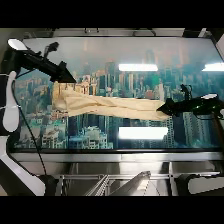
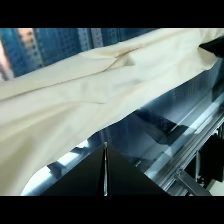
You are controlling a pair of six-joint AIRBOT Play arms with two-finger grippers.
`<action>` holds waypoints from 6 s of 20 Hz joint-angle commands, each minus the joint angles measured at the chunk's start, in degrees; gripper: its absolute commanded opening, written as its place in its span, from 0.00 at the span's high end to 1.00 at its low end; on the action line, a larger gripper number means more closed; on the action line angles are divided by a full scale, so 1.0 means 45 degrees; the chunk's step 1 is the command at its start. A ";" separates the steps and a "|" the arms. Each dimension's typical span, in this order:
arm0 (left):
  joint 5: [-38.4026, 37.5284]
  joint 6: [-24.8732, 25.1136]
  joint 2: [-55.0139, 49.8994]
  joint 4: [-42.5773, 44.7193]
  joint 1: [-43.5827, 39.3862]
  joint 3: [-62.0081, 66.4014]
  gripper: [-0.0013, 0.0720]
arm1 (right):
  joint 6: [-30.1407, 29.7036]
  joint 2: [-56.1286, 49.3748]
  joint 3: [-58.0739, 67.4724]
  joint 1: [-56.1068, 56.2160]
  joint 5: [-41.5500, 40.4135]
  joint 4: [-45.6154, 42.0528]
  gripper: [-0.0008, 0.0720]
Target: Fold the shirts.
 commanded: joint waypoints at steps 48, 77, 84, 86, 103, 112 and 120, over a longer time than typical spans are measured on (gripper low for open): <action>0.2055 0.4352 0.8922 -0.4697 -0.0432 -1.1322 0.95 | 0.4707 0.0597 0.5741 0.8451 -0.1705 -0.1438 0.27; 0.1613 0.4420 1.0200 -0.4682 0.0209 -1.1327 0.95 | 0.3317 -0.0670 0.3541 0.1175 0.2637 -0.2443 0.30; 0.1642 0.4420 1.0200 -0.4687 0.0209 -1.1327 0.95 | 0.3055 -0.0146 0.3531 -0.0631 0.2205 -0.2429 0.04; 0.1666 0.4420 1.0200 -0.4687 0.0209 -1.1327 0.95 | 0.3055 -0.0364 0.3531 -0.0413 0.1987 -0.2424 0.04; 0.1613 0.4420 1.0200 -0.4692 0.0209 -1.1327 0.95 | 0.0733 -0.2254 0.3546 0.2657 0.2463 0.3196 0.90; 0.1613 0.4430 1.0200 -0.4687 0.0204 -1.1327 0.95 | 0.4075 0.2108 0.6144 -0.2463 0.2205 0.2637 0.96; 0.1418 0.4430 1.0200 -0.4682 0.0199 -1.1327 0.95 | 1.1123 0.5979 0.6013 -1.0987 0.3895 -1.0316 0.96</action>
